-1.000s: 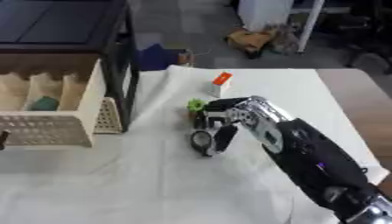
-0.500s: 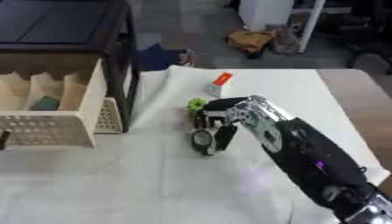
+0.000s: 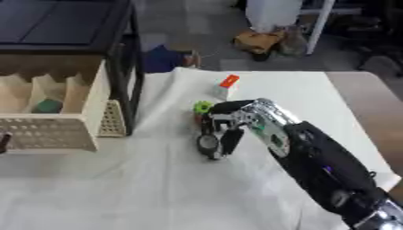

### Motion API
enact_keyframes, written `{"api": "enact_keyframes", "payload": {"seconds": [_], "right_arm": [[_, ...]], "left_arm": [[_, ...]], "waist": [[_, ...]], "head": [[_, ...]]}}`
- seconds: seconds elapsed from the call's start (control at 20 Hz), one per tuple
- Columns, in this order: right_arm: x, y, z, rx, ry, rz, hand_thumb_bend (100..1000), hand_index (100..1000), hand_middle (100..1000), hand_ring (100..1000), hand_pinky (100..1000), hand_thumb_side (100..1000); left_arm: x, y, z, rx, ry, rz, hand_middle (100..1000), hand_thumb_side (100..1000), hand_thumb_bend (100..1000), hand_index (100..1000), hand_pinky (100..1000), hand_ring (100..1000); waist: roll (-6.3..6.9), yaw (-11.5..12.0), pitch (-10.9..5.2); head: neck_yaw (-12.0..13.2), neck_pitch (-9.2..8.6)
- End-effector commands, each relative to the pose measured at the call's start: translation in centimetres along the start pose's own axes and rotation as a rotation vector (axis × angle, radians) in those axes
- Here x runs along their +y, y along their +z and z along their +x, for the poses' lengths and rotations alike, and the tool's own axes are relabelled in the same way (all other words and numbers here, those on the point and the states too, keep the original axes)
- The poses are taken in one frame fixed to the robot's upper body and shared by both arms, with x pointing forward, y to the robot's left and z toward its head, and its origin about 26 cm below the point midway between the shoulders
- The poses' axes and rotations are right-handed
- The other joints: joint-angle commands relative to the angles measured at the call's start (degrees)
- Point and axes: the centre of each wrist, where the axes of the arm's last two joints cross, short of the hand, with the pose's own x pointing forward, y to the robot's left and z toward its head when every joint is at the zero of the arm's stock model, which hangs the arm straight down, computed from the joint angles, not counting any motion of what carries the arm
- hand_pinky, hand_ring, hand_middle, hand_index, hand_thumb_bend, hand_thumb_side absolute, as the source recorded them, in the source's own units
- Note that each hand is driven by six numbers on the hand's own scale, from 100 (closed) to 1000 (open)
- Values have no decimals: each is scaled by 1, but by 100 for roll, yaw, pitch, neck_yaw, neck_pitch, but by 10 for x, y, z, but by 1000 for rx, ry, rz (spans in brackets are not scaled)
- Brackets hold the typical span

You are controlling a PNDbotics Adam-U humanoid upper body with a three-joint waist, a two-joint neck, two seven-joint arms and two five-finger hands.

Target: Pick up objects from table and place into drawer.

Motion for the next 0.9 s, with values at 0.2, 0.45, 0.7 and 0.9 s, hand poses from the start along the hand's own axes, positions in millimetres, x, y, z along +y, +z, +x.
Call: {"api": "enact_keyframes", "payload": {"seconds": [0.2,0.45,0.7,0.9], "right_arm": [[0,0,-3,19,5,6,433,756,651,745,502,273],[4,-1,-4,25,-9,4,431,745,628,734,499,270],[6,-2,-3,27,-22,-8,432,733,617,720,492,269],[7,-2,-3,30,-31,-20,415,723,609,707,485,272]], "left_arm": [[1,-3,5,-19,-6,-6,478,1000,156,811,386,371],[1,-2,5,-17,-4,-5,479,1000,156,811,387,371],[1,-2,5,-16,-4,-5,479,1000,156,810,388,372],[1,-2,4,-13,-3,-4,479,1000,156,809,388,373]], "waist": [[19,14,-78],[28,11,-68],[38,11,-58],[41,12,-52]], "head": [[2,-80],[1,-89],[2,-92],[1,-99]]}}
